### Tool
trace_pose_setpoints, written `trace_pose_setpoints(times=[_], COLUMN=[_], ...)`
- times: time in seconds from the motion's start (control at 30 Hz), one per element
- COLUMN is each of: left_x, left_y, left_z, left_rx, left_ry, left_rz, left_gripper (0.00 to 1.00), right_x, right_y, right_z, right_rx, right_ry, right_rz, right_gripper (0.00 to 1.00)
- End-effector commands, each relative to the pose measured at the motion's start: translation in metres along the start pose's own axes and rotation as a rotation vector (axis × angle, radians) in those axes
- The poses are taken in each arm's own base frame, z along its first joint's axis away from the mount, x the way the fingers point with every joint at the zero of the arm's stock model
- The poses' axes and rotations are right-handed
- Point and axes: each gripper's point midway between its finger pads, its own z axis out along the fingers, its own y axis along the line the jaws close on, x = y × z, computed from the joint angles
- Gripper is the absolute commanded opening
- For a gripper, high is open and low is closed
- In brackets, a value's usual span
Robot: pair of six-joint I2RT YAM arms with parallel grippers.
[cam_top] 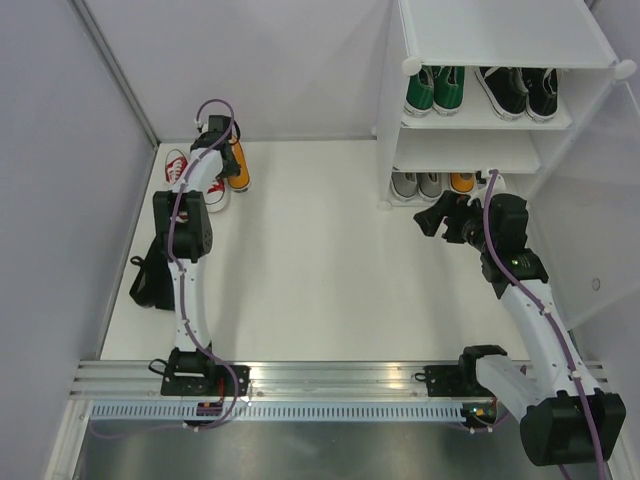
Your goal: Place and organize the shoes in the shoe cabinet
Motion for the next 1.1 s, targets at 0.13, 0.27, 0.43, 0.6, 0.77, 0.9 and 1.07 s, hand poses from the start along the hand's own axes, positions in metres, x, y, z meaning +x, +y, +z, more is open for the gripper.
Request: trace_pose_setpoints(times=[0.13,0.27,0.43,0.6,0.77,0.9,1.07], left_x=[0.053,0.119,0.230,0.325,0.375,0.372,0.337], left_y=[-0.084,-0.117,-0.168,-0.218,-0.241,-0.238,-0.216], left_z=[-0.108,-0.158,-0.222,-0.283,-0.321,-0.350,-0.361], left_rx=[0.199,0.254,0.345,0.442,0.518,0.577,0.589], left_ry=[0.048,0.123,0.262,0.338,0.388,0.361,0.263], left_rz=[0.073,0.062,0.087,0.161,0.203,0.235,0.225], left_gripper=[0.02,0.02,0.02,0.05,0.23,0.57,0.84], right_x=[-0.007,-0.003,0.007,0.018,0.034,0.051,0.073], right_y=[0.007,0.008,0.008,0.007,0.003,-0.001,-0.001], right_z=[-0.008,-0.011,-0.015,-0.018,-0.017,-0.016,-0.012], right_rx=[-0.016,-0.019,-0.013,-0.006,0.014,0.044,0.072], right_ry=[-0.036,-0.023,0.005,0.037,0.087,0.142,0.201], right_rz=[-0.018,-0.017,-0.007,-0.001,0.003,-0.009,-0.030], right_gripper=[0.94,0.94,0.94,0.93,0.93,0.93,0.91])
